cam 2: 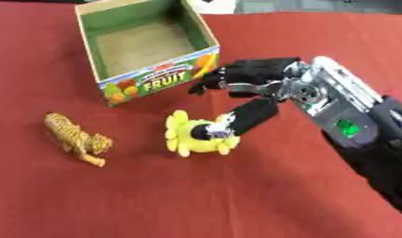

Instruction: Pick up objects on the table and place them in the box.

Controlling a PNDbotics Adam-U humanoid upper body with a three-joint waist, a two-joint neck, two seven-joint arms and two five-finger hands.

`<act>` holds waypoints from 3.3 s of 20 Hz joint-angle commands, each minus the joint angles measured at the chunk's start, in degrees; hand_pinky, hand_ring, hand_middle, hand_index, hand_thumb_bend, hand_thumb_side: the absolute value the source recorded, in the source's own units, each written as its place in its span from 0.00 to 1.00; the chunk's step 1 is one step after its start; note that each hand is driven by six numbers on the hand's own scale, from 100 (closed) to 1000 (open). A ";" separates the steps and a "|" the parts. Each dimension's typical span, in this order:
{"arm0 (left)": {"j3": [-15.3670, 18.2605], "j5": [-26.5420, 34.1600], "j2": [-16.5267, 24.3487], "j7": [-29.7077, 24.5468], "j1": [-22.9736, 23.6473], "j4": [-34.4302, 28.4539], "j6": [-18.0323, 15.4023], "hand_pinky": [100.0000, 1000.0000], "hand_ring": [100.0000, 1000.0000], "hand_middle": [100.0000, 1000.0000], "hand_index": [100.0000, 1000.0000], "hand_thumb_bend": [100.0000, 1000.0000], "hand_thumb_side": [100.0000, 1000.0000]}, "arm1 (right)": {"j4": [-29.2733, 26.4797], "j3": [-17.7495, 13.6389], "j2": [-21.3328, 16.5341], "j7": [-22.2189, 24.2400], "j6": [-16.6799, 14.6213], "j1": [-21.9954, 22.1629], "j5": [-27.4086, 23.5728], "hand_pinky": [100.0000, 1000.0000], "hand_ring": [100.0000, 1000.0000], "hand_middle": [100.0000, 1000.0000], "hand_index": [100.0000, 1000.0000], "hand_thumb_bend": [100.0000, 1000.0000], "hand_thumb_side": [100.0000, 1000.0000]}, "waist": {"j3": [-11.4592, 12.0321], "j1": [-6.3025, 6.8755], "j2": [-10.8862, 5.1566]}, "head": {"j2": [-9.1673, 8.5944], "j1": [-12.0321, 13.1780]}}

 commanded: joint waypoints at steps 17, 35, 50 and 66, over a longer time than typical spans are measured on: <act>-0.14 0.50 1.20 -0.67 -1.22 -0.98 -0.14 0.39 0.44 0.52 0.69 0.00 0.98 | 2.25 0.73 1.24 -8.48 -7.27 1.48 14.38 0.89 0.93 0.82 0.94 0.40 0.85 | 0.77 0.48 -0.31 | -1.46 -0.71; -0.16 0.98 1.02 -1.18 -1.52 -0.98 -0.09 0.39 0.44 0.51 0.68 0.00 0.98 | 8.09 1.31 4.44 -14.24 -10.33 3.12 21.19 0.82 0.82 0.44 0.68 0.18 0.73 | 1.19 0.65 -0.05 | -1.65 -1.01; -0.17 0.98 1.17 -1.26 -1.33 -0.98 0.01 0.39 0.44 0.51 0.68 0.00 0.98 | 0.70 0.64 3.65 -13.05 -5.81 0.07 9.82 0.77 0.72 0.34 0.51 0.00 0.45 | 0.95 0.42 -0.45 | -1.06 -0.93; -0.17 1.23 1.26 -1.35 -1.22 -0.98 0.04 0.39 0.44 0.52 0.68 0.00 0.97 | -3.20 -5.74 3.98 -15.07 -0.01 -11.29 -0.04 0.71 0.67 0.30 0.48 0.00 0.39 | 1.14 0.46 -1.63 | -2.16 -1.66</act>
